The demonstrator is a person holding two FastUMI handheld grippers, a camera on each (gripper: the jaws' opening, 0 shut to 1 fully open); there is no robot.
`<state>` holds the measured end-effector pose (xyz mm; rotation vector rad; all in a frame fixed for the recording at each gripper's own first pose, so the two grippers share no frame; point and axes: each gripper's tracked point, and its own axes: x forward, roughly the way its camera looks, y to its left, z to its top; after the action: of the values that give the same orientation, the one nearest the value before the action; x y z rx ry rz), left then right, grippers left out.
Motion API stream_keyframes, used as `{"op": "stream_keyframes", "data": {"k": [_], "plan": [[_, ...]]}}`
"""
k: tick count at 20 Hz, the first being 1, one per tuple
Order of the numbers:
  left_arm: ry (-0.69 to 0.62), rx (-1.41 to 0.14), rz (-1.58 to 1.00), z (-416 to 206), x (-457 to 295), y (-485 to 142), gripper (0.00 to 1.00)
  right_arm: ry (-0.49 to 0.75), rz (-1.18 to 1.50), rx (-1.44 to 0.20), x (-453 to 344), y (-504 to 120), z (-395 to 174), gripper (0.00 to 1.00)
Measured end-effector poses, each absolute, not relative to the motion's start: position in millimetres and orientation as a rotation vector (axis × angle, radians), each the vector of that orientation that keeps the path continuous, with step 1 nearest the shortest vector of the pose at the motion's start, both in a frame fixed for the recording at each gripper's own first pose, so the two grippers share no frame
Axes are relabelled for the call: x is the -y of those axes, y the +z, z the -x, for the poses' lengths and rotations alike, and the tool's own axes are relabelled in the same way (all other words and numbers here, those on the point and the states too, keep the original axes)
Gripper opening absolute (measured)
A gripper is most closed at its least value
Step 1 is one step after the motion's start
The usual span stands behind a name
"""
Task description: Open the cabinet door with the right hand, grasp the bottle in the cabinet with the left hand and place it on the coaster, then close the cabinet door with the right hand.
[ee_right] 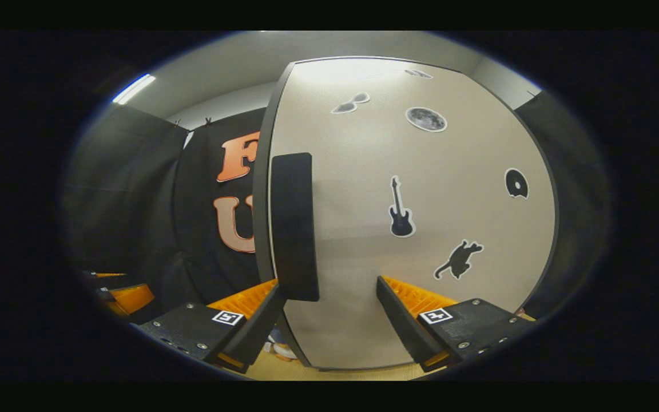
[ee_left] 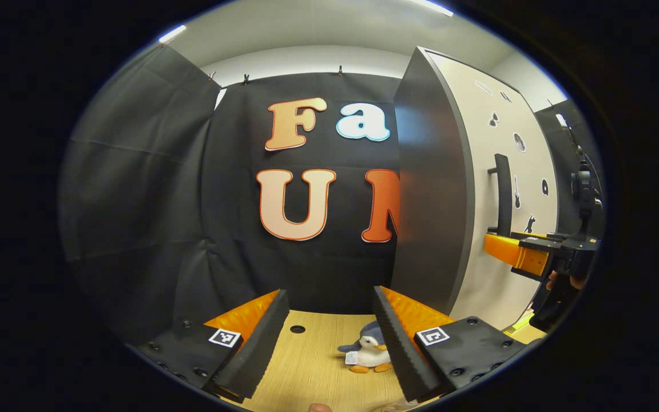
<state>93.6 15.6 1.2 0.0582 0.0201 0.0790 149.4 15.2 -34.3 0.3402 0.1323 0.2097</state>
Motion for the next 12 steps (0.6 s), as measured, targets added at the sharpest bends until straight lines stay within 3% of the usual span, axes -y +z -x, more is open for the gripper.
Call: {"op": "stream_keyframes", "data": {"k": [12], "plan": [[0.113,0.003,-0.084,-53.7,-7.2,16.1,0.96,0.188,-0.316,-0.168,18.4,-37.9,-86.7,0.96]]}}
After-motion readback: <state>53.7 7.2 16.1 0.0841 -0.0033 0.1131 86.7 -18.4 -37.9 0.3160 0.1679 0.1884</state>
